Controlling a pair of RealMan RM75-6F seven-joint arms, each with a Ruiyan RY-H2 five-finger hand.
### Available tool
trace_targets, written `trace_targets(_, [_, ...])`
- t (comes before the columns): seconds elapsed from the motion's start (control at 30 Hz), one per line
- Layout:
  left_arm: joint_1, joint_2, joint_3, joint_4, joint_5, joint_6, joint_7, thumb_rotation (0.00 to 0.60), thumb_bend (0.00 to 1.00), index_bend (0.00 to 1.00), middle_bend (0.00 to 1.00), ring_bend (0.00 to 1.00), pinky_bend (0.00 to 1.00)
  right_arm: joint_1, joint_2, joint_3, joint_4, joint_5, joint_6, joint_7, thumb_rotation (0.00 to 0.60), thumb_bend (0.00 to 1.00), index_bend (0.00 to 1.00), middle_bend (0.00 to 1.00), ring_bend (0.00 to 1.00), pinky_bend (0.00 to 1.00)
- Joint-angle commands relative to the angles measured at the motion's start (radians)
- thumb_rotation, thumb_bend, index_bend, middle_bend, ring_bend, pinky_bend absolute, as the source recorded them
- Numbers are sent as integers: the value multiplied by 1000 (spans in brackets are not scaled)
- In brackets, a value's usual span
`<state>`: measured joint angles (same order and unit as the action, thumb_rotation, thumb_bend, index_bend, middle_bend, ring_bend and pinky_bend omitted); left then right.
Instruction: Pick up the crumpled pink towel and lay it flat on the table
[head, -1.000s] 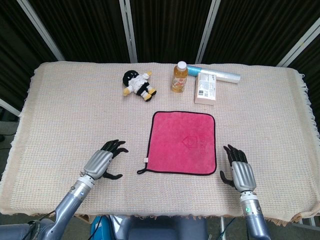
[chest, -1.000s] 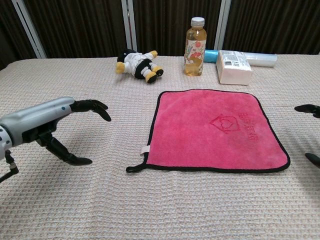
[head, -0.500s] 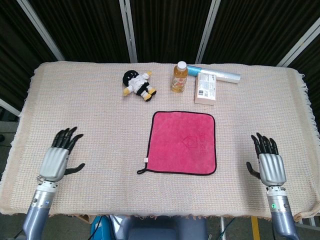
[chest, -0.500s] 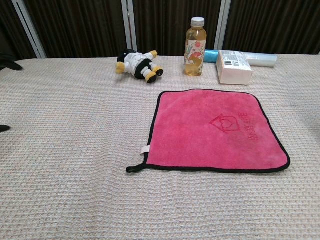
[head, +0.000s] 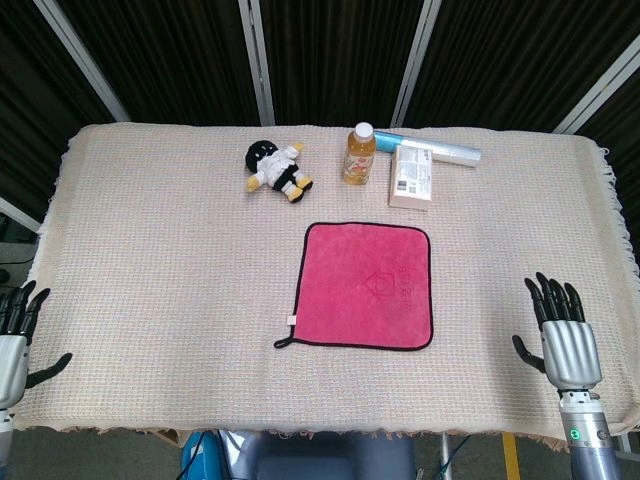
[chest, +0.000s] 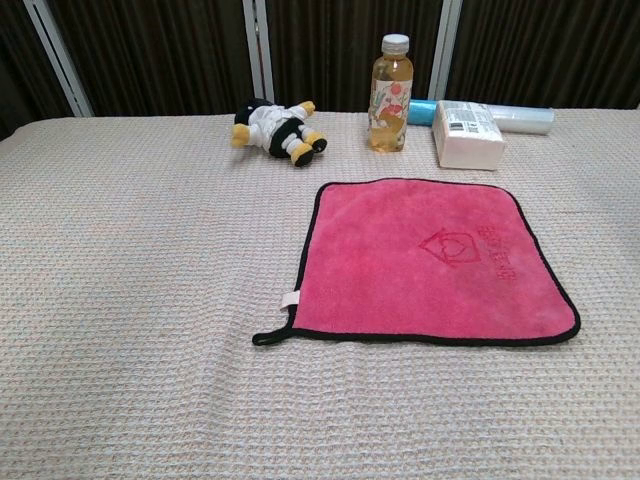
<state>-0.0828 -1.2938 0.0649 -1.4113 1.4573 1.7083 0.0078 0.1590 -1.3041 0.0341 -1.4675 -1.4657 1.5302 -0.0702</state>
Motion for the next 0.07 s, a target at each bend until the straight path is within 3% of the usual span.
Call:
trace_targets(0.03, [15, 8, -19, 20, -5, 10, -27, 600, 42, 76, 0, 0, 0, -9, 12, 18, -3, 9, 10, 22, 600, 290, 0, 0, 0, 0])
trace_targets(0.07, [17, 11, -25, 22, -5, 11, -37, 600, 42, 76, 0, 0, 0, -12, 18, 22, -5, 12, 11, 31, 600, 290, 0, 0, 0, 0])
